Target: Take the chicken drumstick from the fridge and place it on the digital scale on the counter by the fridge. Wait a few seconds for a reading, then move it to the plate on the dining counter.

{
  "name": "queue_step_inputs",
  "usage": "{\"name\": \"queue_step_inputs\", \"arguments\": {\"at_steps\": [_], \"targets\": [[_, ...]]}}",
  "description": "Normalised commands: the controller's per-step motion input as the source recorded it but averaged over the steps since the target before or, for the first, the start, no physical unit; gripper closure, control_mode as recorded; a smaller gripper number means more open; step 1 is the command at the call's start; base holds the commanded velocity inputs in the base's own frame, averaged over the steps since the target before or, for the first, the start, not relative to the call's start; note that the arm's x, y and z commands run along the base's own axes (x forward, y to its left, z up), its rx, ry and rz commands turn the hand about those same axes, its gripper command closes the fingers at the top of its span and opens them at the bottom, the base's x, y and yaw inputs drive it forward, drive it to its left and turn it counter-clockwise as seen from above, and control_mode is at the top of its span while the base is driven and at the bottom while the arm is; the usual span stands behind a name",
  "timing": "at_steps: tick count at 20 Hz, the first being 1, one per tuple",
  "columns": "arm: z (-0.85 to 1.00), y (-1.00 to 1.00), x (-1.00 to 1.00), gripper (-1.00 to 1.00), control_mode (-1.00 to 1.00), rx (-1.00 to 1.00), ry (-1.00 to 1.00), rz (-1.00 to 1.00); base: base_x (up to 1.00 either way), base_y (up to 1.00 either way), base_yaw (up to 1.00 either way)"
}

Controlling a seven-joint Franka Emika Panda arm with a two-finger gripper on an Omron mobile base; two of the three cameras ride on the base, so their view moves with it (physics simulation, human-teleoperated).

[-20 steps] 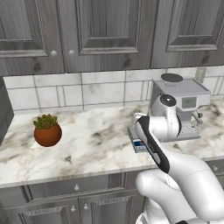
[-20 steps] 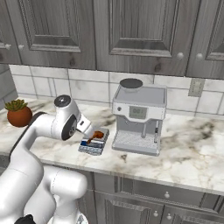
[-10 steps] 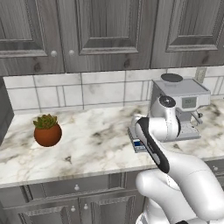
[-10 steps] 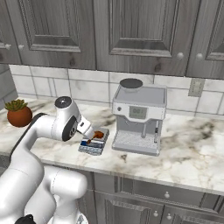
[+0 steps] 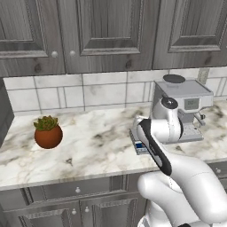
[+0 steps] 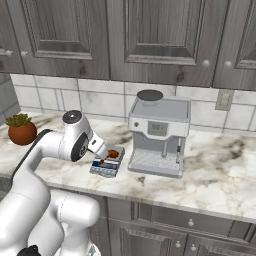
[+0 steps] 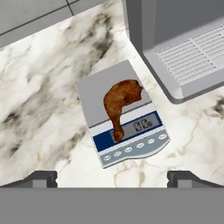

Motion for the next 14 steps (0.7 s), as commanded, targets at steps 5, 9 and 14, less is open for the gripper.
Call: {"name": "queue_step_inputs", "arguments": {"at_steps": [5,9,14], "targets": [[-0.01,0.00,0.00,-1.00,-1.00,0.00,0.00,0.00,0.00,0.00,0.00],[0.00,-0.01,0.00,-1.00,-1.00,0.00,0.00,0.00,0.00,0.00,0.00],[-0.02,0.00,0.00,-1.00,-1.00,0.00,0.00,0.00,0.00,0.00,0.00]]}}
